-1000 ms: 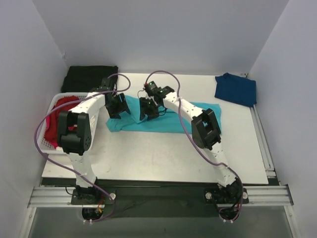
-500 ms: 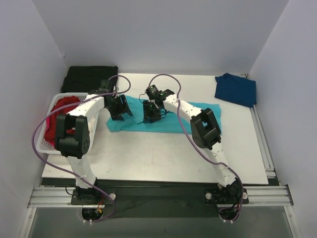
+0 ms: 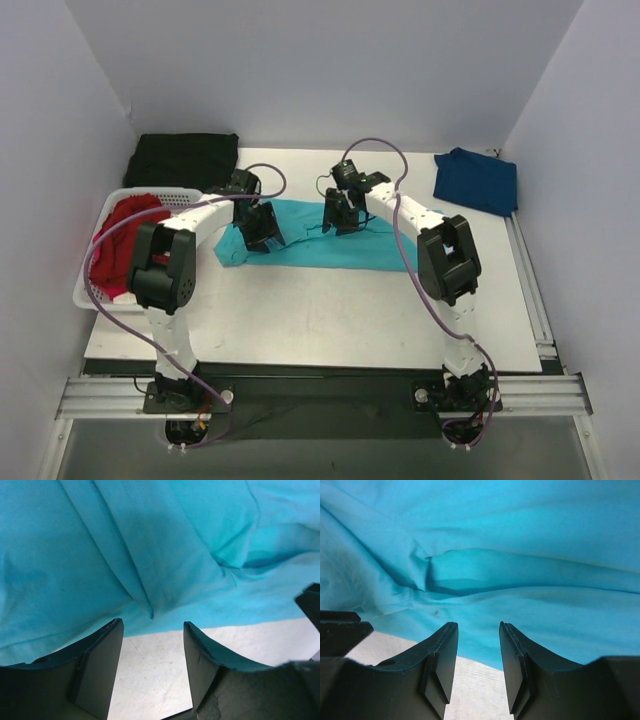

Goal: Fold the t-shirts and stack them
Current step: Fold the other side of the tshirt into a rectangle

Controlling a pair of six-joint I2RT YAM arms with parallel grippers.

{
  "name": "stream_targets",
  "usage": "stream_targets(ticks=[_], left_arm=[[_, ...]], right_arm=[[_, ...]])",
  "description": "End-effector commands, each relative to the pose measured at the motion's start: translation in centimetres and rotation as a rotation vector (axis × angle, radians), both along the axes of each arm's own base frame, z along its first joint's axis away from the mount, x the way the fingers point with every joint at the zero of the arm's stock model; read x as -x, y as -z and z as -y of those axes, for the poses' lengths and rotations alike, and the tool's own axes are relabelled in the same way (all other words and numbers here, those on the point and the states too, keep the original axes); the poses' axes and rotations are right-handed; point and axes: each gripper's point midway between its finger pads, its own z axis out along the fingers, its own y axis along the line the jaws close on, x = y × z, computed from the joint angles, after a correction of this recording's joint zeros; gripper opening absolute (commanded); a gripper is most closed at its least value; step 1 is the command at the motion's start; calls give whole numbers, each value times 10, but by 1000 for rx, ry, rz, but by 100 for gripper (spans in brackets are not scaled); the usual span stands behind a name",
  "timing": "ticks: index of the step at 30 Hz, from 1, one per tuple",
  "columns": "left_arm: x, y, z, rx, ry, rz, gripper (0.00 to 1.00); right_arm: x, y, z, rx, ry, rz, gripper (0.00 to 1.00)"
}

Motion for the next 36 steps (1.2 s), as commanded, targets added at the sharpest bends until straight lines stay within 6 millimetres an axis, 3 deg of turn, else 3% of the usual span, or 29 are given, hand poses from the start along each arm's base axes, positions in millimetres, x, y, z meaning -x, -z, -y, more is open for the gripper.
stream_targets(ticks=[1,13,15,16,21,26,34,36], left_arm=[[-28,-6,1,-8,-48,64,61],[-39,-3,21,4,-24,62,42],[-40,-4,21,4,-24,62,32],[-41,-5,21,2,-24,66,22],[-45,-10,22,4,-17,80,0],[-51,-15,22,-1,-9,101,0],[-88,-39,31,3,9,194,0],[-93,-30,35,6,22,183,0]], right_arm=[[0,-22,15,3,36,39,39],[-4,-22,35,10,67,38,38],[-4,-20,36,13,70,34,38],[-5,-21,39,13,77,35,38],[-5,-19,43,14,89,29,37],[-5,-19,48,21,100,29,36],[-10,-25,61,36,127,49,35],[-12,-25,65,37,137,51,35]])
